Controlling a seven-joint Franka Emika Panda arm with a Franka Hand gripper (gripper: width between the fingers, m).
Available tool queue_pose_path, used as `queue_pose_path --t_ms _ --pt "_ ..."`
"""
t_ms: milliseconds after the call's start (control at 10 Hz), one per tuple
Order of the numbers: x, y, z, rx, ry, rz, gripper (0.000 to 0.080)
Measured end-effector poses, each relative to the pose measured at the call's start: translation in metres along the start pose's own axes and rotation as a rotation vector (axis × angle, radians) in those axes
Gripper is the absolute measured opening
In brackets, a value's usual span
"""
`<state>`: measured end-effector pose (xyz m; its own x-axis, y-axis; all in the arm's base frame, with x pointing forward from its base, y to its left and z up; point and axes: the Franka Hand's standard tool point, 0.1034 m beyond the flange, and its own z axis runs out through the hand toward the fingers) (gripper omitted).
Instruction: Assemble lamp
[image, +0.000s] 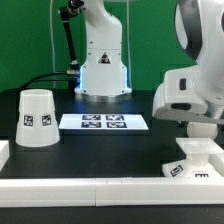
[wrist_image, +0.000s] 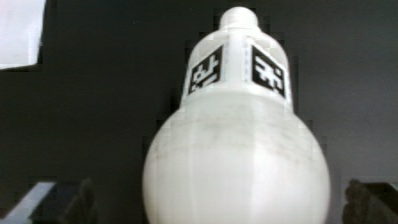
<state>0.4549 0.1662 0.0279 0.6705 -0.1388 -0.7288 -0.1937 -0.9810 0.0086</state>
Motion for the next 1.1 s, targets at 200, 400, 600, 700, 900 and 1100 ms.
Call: queue_pose_path --t_ms 200,400,600,700,900,1100 --pt "0.000 -0.005 0.011 -0.004 0.006 0.004 0.0698" --pt "-0.001 -0.004 0.022 -0.008 0.002 0.005 0.0698" --pt "-0.003 -0.001 0.028 -0.012 -0.008 0.009 0.0698" --pt "-0.003 -0.001 0.029 -0.012 -0.009 0.010 0.0698" --pt "-0.002 0.000 0.028 -0.010 -0.009 0.011 0.0570" --pt "0.000 0.004 0.022 -0.002 -0.001 0.014 0.0573"
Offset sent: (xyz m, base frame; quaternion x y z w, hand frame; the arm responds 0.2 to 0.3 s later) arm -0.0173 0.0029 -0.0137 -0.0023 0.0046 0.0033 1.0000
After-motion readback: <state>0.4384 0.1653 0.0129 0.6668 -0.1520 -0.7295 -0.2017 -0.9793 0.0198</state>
